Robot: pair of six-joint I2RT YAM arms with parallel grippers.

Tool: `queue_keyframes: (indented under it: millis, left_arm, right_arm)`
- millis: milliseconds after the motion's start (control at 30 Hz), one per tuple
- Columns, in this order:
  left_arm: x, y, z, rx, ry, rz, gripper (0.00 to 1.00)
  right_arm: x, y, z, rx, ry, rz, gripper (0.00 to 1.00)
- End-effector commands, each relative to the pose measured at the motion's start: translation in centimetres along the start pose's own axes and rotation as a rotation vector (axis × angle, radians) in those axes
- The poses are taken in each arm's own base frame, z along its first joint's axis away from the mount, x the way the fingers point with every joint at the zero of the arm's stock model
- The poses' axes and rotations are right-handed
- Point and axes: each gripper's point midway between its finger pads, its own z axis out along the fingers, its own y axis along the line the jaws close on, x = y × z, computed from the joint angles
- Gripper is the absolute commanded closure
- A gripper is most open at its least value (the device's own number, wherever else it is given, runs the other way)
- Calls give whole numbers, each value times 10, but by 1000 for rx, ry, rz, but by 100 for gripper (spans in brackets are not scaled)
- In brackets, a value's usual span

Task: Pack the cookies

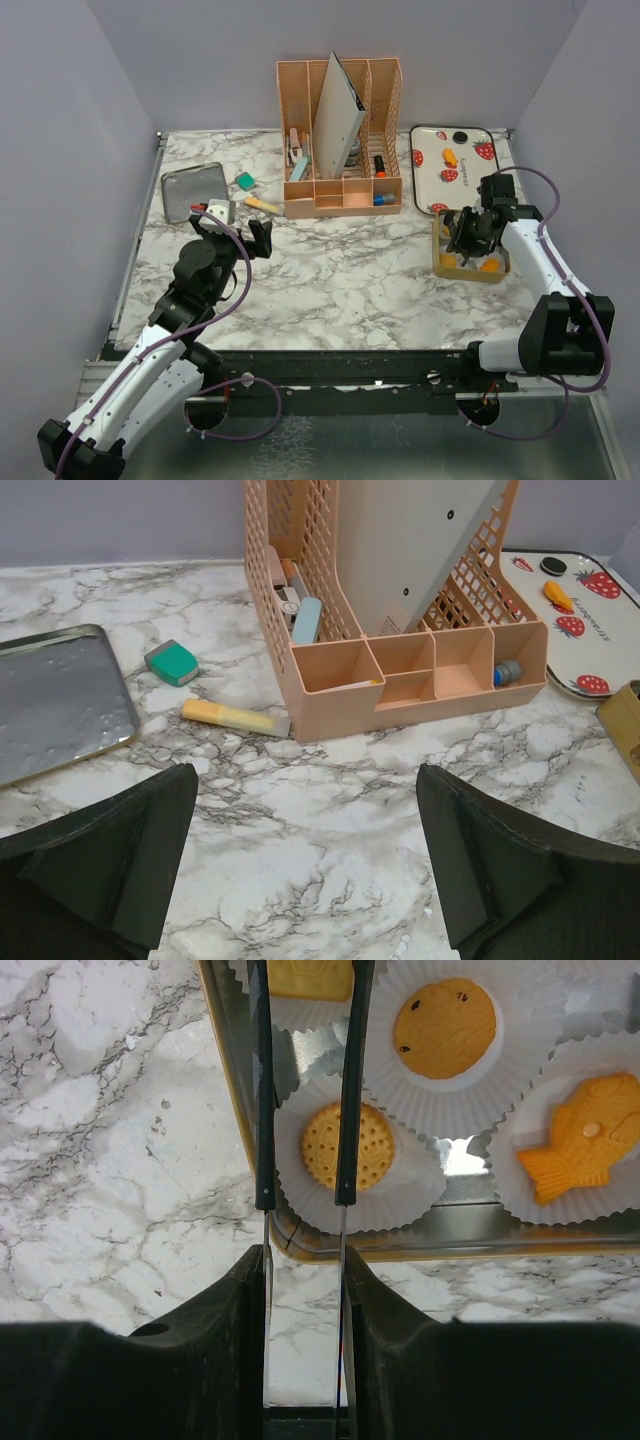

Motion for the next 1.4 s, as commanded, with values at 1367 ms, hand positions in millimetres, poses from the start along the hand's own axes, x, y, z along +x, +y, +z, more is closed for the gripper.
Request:
queue_keyframes:
  millis: [1367]
  left_arm:
    - [-5, 18, -6, -99, 3, 1, 1]
  right_arm:
    - [32, 127, -45, -295, -270, -357, 59]
